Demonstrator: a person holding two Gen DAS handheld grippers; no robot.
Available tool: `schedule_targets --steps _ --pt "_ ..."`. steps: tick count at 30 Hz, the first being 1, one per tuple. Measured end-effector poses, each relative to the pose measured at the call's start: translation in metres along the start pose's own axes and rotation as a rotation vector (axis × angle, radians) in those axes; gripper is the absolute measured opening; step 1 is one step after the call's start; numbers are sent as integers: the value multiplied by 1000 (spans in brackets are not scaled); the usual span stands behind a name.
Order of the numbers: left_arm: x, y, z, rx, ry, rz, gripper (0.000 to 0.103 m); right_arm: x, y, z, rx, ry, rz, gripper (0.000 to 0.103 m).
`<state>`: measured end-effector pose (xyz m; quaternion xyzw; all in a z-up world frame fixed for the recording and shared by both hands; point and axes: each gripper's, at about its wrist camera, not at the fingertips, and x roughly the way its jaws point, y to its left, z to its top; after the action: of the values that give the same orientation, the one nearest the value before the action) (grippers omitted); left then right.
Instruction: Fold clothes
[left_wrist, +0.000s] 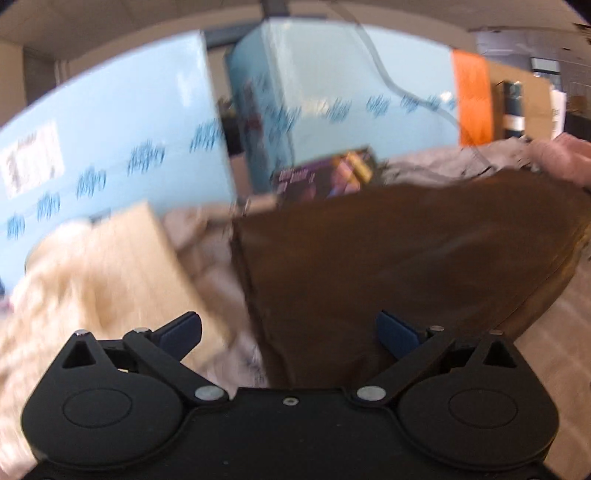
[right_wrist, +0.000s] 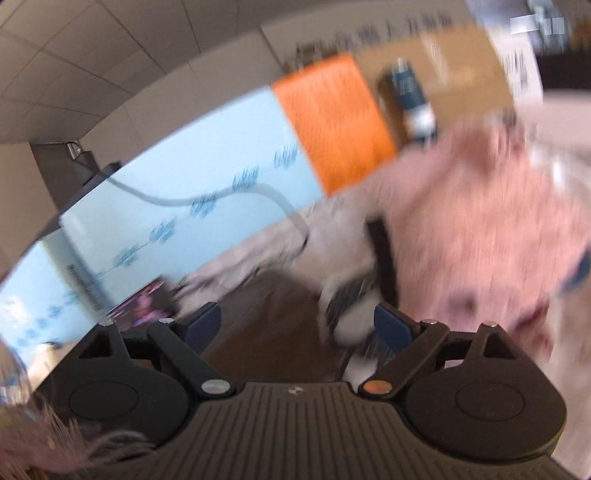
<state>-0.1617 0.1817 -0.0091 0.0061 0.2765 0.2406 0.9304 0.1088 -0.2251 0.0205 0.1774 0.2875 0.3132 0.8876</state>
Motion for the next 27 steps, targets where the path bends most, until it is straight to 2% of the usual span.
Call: schedule_targets --steps 2,5,8,10,13,15,16,18,19,20,21,22,23,27 --pt "3 -1 -2 -4 6 6 103 5 -1 -5 49 79 11 89" --pt "3 0 -4 -9 1 4 103 16 0 -14 64 131 46 89" --pt "2 1 -4 -17 -3 -2 103 35 -2 -21 138 209 84 89" --pt "0 2 -5 -20 0 -5 103 47 -3 -24 179 209 100 90" --pt "1 3 -6 -34 7 -15 103 65 4 -20 182 159 83 89" --pt "2 4 -6 -39 11 -19 103 79 9 -16 166 125 51 84" --pt "2 4 -6 -40 13 -20 103 85 11 -15 162 110 37 78" --pt "3 4 -7 -46 19 -26 103 92 13 -14 168 89 36 61" --pt "4 6 -7 -55 24 -34 103 93 13 -13 172 80 42 45" --pt "4 8 -7 -67 28 -42 103 91 15 -13 168 69 51 33" --pt "5 10 -8 -78 33 -51 103 87 17 -12 156 48 57 28" --pt "5 11 -8 -88 35 -59 103 82 20 -10 140 25 66 16" --pt "6 13 -8 -97 37 -66 103 76 23 -8 118 0 86 9" --pt "5 14 -8 -111 41 -104 103 45 36 1 65 -71 207 5"
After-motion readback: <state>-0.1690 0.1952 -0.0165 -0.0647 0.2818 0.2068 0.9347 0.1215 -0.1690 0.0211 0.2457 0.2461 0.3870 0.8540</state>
